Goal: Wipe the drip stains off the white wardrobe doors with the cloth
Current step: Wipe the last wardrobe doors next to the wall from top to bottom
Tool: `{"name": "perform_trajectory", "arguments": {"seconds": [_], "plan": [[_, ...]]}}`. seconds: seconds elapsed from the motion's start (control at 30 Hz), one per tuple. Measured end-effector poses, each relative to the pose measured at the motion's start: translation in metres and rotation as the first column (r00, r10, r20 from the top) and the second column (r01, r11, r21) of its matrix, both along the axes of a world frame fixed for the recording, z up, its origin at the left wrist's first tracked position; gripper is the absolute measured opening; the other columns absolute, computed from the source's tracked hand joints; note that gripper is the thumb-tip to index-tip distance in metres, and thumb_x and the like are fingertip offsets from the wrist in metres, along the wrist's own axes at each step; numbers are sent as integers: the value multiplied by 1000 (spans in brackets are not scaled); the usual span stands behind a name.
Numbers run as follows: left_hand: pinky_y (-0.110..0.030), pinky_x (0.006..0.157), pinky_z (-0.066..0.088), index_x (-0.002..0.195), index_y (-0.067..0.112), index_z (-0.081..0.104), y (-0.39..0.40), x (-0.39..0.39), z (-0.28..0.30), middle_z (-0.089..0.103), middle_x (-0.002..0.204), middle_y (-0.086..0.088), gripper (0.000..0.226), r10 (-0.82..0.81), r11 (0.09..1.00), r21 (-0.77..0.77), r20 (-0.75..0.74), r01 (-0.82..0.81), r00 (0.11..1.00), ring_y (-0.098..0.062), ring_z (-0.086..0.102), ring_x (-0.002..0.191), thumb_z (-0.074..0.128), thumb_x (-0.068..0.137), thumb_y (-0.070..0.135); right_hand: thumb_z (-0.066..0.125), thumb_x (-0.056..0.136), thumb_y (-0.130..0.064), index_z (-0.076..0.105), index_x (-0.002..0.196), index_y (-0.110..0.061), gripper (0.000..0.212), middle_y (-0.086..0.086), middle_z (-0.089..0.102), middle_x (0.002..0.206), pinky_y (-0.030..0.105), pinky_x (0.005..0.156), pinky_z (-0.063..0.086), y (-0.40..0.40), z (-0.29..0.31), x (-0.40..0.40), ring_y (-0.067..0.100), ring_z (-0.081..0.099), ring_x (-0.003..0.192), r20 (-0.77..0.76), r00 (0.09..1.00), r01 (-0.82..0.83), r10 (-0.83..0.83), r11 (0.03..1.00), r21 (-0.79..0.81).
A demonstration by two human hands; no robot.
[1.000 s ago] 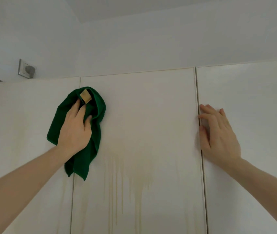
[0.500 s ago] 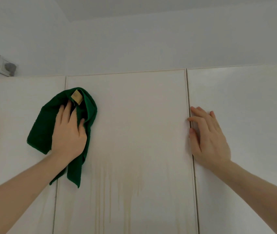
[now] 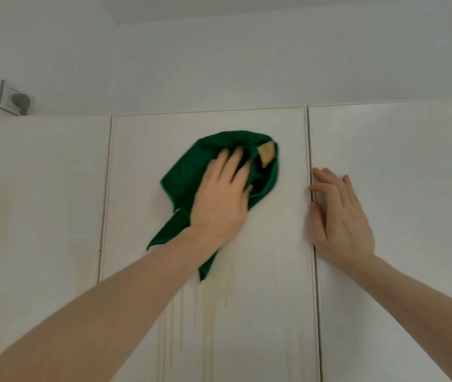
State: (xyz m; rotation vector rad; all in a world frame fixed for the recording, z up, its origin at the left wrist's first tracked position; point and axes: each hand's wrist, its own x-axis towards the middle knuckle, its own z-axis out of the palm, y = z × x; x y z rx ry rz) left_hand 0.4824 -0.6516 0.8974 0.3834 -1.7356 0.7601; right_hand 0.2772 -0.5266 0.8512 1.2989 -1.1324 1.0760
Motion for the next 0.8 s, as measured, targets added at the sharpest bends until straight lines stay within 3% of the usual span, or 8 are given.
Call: {"name": "perform_trajectory", "arguments": {"seconds": [0.1, 0.23, 0.33, 0.43, 0.57, 0.67, 0.73, 0.8], "plan": [[-48, 122, 22, 148, 10, 46, 23, -35, 0, 36, 159, -11, 51, -58, 996, -58, 91, 63, 994, -35, 29, 148, 48, 98, 19, 44, 99, -3, 55, 127, -4, 29, 8, 49, 153, 44, 129, 15, 3, 0, 0, 27, 38, 149, 1, 1000, -14, 14, 1000, 17], [-48, 124, 19, 148, 8, 46, 31, -35, 4, 34, 161, -12, 59, -102, 994, -21, 156, 107, 982, -34, 26, 150, 47, 90, 2, 42, 97, -7, 54, 129, -4, 34, 6, 49, 152, 45, 129, 15, 7, 1, 0, 24, 36, 151, -14, 1000, -26, 26, 999, 46], [-49, 124, 20, 139, 2, 54, 26, -2, 9, 39, 157, -18, 62, -104, 994, -1, 95, 105, 990, -41, 30, 146, 38, 80, -1, 46, 96, -5, 54, 122, -5, 27, 9, 48, 154, 47, 128, 18, 7, 0, 0, 28, 39, 149, -9, 1000, -8, 9, 999, 34], [-51, 123, 21, 137, -1, 55, 8, 47, 16, 39, 156, -21, 58, -60, 998, 3, -35, 61, 998, -46, 31, 144, 47, 80, -4, 46, 95, -5, 54, 120, -5, 26, 9, 48, 154, 46, 128, 18, 6, 0, 0, 28, 39, 149, 0, 1000, -10, 10, 1000, 28], [-49, 123, 21, 148, 4, 44, -29, 115, 18, 32, 160, -19, 54, 62, 995, 92, -139, -50, 988, -43, 27, 146, 51, 94, 8, 47, 95, -6, 55, 122, -4, 28, 9, 48, 154, 42, 129, 15, 6, 0, 0, 29, 38, 149, 3, 1000, 0, 0, 1000, 30], [-51, 123, 23, 151, 5, 37, -57, 147, 6, 27, 162, -19, 51, 138, 960, 267, -186, -85, 973, -40, 23, 149, 45, 103, 22, 48, 95, -7, 55, 122, -4, 28, 10, 48, 154, 43, 129, 14, 6, 1, 2, 29, 38, 148, 5, 1000, 2, -3, 1000, 30], [-50, 124, 20, 153, 5, 32, -69, 157, -10, 23, 163, -19, 55, 167, 921, 378, -164, -94, 972, -37, 18, 151, 39, 105, 31, 47, 95, -8, 55, 122, -4, 29, 10, 48, 154, 41, 129, 13, 6, 0, 3, 29, 38, 149, 12, 1000, -1, 1, 999, 33], [-49, 125, 16, 153, 4, 31, -76, 157, -30, 22, 163, -20, 59, 168, 916, 382, -94, -120, 981, -38, 15, 152, 34, 104, 37, 46, 95, -10, 54, 123, -4, 30, 10, 48, 154, 40, 129, 12, 7, 0, 2, 29, 37, 149, 16, 1000, 0, 0, 999, 39]]}}
